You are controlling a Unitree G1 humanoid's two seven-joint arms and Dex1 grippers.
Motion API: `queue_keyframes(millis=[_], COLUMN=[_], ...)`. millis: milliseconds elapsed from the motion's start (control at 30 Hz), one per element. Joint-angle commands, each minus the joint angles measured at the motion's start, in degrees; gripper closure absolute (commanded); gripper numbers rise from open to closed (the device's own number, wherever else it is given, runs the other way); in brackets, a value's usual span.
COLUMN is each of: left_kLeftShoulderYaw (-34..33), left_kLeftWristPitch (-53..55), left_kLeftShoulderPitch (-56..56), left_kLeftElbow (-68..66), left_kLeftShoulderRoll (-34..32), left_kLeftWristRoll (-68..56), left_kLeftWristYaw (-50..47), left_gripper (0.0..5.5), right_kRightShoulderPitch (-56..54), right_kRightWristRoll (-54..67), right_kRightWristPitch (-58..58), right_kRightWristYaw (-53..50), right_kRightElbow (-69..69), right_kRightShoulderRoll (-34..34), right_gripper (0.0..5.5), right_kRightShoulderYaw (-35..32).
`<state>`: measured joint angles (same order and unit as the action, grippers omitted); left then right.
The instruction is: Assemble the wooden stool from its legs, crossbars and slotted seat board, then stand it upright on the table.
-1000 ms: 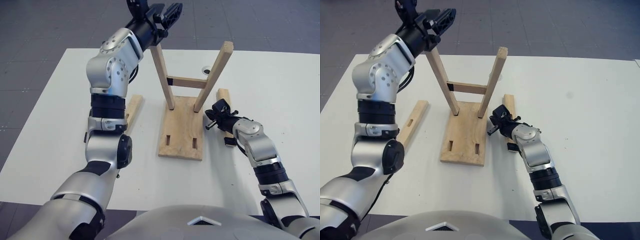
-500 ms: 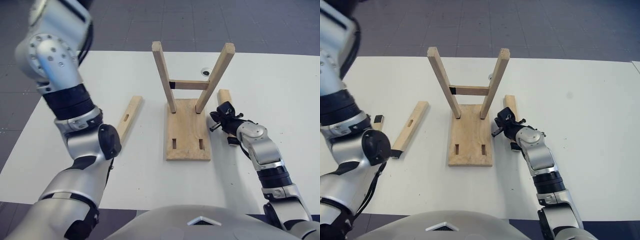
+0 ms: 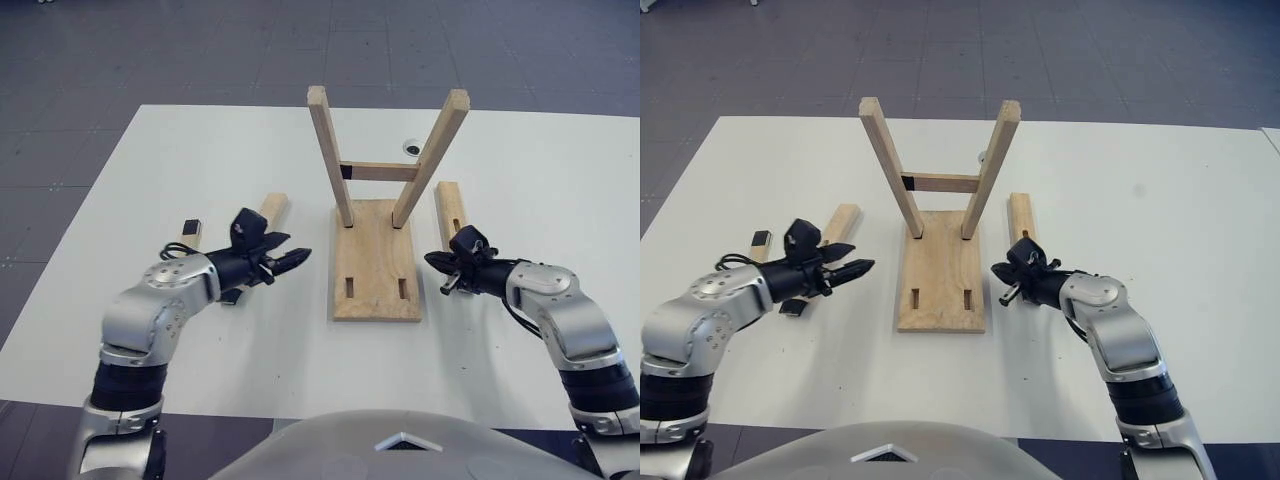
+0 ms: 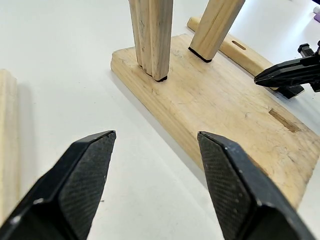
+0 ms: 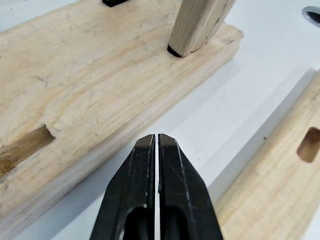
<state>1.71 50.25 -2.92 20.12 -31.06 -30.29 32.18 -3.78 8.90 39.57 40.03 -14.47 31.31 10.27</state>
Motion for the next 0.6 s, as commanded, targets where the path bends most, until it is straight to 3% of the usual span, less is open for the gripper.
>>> queue_keyframes(millis=[33,233,600], left_kLeftShoulderYaw=[3.8,9.5,9.0], left_kLeftWristPitch=[1.5,-0.9,-13.4], left_kLeftShoulderPitch=[-3.3,-6.6,-17.2], left_kLeftElbow=[-3.4,-10.7,-32.9], left_kLeftShoulderRoll=[3.4,7.3,9.9], left_kLeftWristRoll=[3.4,8.6,16.3], left_kLeftWristYaw=[-4.1,-5.6,-4.6], left_gripper=[2.44,2.44,2.44], right_kRightShoulderPitch=[-4.6,-11.7,-20.2], right_kRightWristRoll=[-1.3,-2.7,-4.2], right_kRightWristPitch=[-2.3,-6.8,-13.7], right_kRightWristYaw=[-0.4,-2.2,-5.9], right_kRightElbow=[5.4,15.8,31.7], right_kRightShoulderRoll=[-2.4,-8.6,-16.0], right_gripper=[5.40,5.40,5.40], right_kRightShoulderYaw=[2.6,4.4,2.9])
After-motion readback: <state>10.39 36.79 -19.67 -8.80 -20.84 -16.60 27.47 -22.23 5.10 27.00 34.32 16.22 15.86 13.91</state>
